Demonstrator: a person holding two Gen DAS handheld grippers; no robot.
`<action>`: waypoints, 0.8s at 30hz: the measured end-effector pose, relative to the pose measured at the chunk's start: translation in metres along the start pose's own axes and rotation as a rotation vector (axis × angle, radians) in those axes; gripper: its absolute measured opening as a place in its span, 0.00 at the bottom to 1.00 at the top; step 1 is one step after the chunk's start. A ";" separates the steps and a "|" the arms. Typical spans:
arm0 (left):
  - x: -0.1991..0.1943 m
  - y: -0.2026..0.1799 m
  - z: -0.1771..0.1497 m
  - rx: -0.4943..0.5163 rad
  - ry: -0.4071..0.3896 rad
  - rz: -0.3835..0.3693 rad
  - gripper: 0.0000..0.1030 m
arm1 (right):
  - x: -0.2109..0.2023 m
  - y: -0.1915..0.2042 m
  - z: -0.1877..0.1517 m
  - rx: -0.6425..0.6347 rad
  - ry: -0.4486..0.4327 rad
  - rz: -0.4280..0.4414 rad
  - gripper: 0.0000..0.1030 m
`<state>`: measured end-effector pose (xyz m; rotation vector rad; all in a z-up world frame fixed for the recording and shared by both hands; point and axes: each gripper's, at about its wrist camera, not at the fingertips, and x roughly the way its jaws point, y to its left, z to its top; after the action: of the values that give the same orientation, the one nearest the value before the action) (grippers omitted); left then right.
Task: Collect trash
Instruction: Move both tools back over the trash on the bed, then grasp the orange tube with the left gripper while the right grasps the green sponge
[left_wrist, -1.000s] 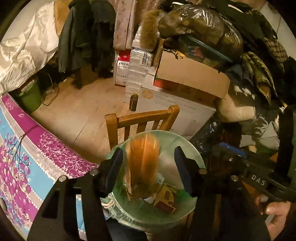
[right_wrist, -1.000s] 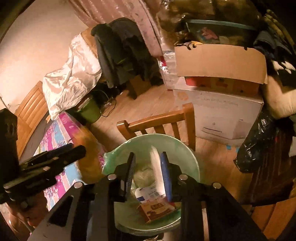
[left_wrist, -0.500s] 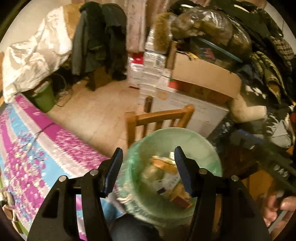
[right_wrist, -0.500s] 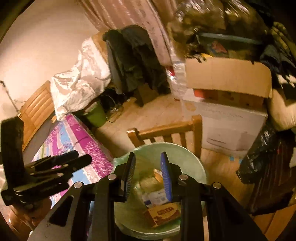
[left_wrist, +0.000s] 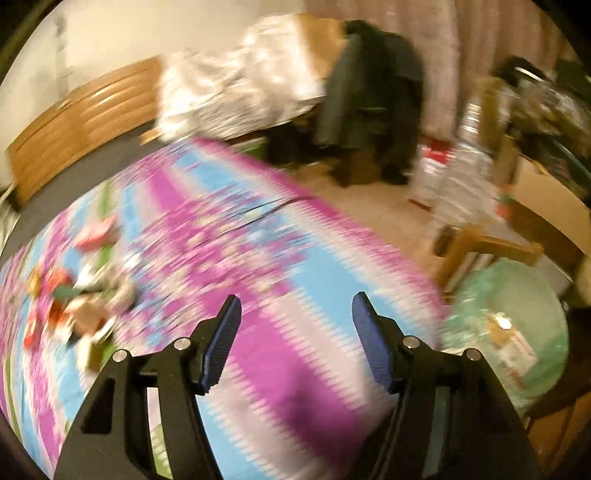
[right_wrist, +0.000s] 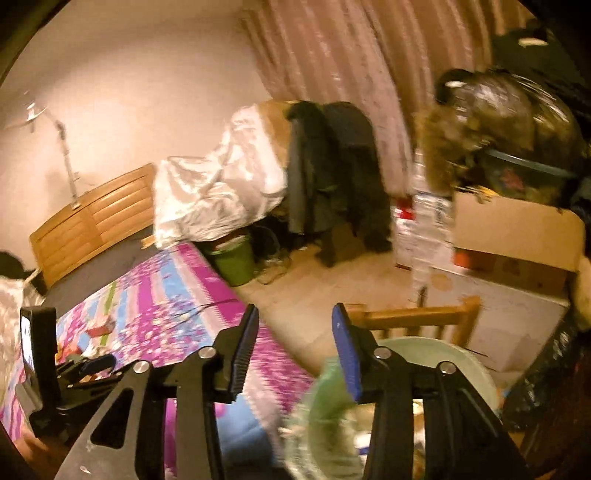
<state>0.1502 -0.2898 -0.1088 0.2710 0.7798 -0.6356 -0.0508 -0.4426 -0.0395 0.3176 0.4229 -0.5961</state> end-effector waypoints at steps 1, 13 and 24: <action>-0.001 0.023 -0.009 -0.043 0.012 0.027 0.59 | 0.007 0.015 -0.003 -0.020 0.014 0.023 0.47; -0.029 0.234 -0.103 -0.480 0.096 0.243 0.60 | 0.091 0.213 -0.064 -0.255 0.277 0.397 0.47; -0.011 0.329 -0.097 -0.561 0.031 0.195 0.60 | 0.156 0.370 -0.103 -0.451 0.418 0.681 0.47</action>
<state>0.2942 0.0157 -0.1677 -0.1573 0.9160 -0.2118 0.2572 -0.1847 -0.1404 0.1324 0.7887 0.2450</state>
